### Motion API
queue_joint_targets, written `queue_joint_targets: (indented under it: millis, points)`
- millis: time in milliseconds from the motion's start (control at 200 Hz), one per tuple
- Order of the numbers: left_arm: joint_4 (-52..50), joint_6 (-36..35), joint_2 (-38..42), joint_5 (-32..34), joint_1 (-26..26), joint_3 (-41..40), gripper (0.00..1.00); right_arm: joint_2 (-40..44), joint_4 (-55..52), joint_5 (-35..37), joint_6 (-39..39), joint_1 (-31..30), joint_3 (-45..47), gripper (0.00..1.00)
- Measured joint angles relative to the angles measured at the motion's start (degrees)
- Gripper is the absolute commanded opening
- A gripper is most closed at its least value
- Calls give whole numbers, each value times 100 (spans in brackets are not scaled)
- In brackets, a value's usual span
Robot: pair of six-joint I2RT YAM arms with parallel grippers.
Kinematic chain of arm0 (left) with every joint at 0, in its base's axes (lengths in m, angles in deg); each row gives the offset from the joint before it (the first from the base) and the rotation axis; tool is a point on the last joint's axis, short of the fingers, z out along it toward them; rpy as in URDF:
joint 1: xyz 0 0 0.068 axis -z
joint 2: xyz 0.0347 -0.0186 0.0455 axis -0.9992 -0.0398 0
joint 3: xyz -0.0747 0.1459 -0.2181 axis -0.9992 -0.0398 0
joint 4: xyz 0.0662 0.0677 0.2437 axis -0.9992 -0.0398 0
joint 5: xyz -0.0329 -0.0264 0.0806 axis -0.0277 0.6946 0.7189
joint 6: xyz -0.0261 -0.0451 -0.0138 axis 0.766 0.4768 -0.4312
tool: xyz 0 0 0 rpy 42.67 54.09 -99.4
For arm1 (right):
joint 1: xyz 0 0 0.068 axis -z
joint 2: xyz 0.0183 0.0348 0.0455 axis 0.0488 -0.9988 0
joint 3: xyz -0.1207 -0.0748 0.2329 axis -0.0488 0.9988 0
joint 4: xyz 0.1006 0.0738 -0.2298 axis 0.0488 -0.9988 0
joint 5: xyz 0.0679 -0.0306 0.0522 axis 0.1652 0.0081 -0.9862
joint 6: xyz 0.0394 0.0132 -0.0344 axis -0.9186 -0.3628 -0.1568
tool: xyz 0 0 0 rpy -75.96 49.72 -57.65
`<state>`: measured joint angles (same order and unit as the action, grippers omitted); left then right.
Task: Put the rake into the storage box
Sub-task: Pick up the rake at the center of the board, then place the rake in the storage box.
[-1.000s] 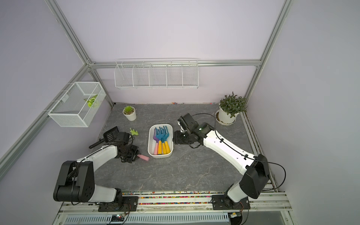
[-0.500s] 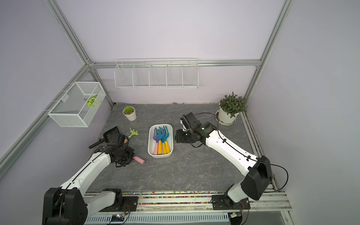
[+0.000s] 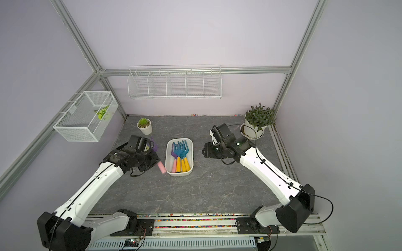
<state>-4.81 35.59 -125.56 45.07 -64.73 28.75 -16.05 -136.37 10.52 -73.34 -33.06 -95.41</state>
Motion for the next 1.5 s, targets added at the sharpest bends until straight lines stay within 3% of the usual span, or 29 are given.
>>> queue_joint_targets:
  millis: [235, 545, 775, 1095, 1200, 1290, 1340, 1500]
  points:
    - [-17, -841, -1537, -348, 448, 1311, 11, 361, -275, 11, 125, 264, 122, 53]
    - [205, -1554, -3436, -1154, 608, 1884, 4, 614, -505, 83, 146, 291, 240, 53]
    - [192, -1773, -3906, -1300, 608, 2153, 5, 723, -560, 114, 140, 291, 345, 53]
    - [151, -1847, -3930, -1364, 612, 2221, 9, 721, -560, 177, 122, 291, 348, 53]
    - [144, -1843, -3930, -1419, 636, 2157, 17, 715, -560, 177, 122, 291, 348, 53]
    - [153, -1845, -3930, -1423, 662, 2124, 41, 697, -557, 177, 122, 291, 348, 53]
    - [155, -1766, -3928, -1414, 667, 2124, 48, 686, -557, 177, 122, 291, 345, 54]
    - [146, -1722, -3853, -1266, 671, 2127, 54, 680, -555, 177, 120, 291, 341, 54]
